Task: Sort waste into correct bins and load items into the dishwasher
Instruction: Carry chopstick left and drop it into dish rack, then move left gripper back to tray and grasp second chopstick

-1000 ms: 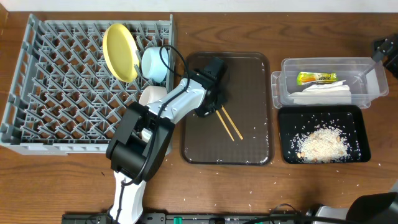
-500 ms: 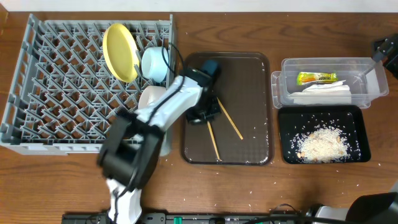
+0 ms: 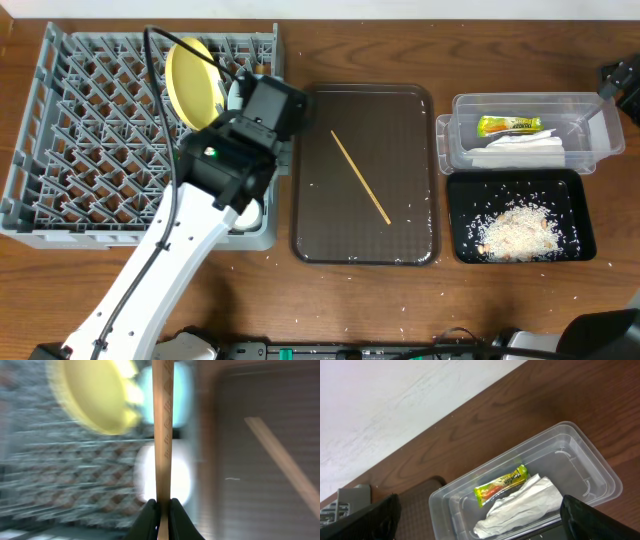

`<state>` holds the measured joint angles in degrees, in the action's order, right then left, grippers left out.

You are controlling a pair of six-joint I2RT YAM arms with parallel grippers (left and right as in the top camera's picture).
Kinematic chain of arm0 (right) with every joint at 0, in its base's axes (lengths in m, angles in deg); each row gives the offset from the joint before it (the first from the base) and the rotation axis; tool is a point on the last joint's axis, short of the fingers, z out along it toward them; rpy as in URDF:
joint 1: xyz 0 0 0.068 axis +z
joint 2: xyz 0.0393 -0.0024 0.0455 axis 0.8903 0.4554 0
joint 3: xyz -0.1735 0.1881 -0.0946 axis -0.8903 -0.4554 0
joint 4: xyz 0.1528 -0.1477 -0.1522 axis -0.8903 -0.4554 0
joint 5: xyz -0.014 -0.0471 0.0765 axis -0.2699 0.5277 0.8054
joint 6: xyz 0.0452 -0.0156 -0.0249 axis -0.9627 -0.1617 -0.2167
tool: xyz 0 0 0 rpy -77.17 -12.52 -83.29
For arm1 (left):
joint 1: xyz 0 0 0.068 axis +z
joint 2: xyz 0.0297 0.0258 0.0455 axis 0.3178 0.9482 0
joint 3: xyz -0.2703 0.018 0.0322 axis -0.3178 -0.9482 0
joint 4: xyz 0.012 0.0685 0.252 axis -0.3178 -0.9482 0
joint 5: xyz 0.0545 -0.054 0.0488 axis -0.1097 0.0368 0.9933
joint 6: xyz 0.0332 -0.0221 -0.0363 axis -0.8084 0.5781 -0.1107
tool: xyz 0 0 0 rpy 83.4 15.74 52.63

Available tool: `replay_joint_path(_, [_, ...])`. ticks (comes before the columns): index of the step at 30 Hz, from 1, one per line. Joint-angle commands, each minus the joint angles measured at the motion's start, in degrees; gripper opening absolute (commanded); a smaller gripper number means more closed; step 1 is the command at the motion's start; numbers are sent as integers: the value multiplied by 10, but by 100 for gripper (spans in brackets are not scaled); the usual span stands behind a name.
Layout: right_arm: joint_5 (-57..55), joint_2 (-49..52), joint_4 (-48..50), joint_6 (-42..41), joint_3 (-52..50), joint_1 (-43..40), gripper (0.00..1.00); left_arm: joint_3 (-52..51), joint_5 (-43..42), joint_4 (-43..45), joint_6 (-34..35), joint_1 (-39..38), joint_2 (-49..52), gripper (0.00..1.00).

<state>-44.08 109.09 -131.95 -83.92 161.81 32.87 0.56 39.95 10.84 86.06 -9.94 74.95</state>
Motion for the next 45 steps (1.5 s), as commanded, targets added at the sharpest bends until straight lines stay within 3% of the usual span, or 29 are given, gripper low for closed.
replay_joint_path(1, [4,-11,1,-3,12,-3,99,3,113,-17,-73,45,15,8])
replay_joint_path(8, [4,-11,1,-3,12,-3,99,-10,97,-6,-92,160,69,8])
replay_joint_path(12, [4,-11,1,-3,12,-3,99,-10,39,6,-117,201,118,7])
replay_joint_path(23, [4,-11,1,-3,12,-3,99,-10,-5,10,-120,207,170,8])
replay_joint_path(24, [4,-11,1,-3,12,-3,99,-10,-5,12,-120,208,170,15])
replay_joint_path(26, [4,-11,1,-3,12,-3,99,-10,-5,15,-120,208,170,39])
replay_joint_path(28, [4,-11,1,-3,12,-3,99,-10,-5,20,-120,208,170,47])
replay_joint_path(36, [4,-11,1,-3,12,-3,99,21,-34,3,-119,198,161,49])
replay_joint_path(42, [4,-11,1,-3,12,-3,99,80,-186,-7,-72,148,121,50])
replay_joint_path(45, [4,-11,1,-3,12,-3,99,80,-290,47,-71,107,99,60])
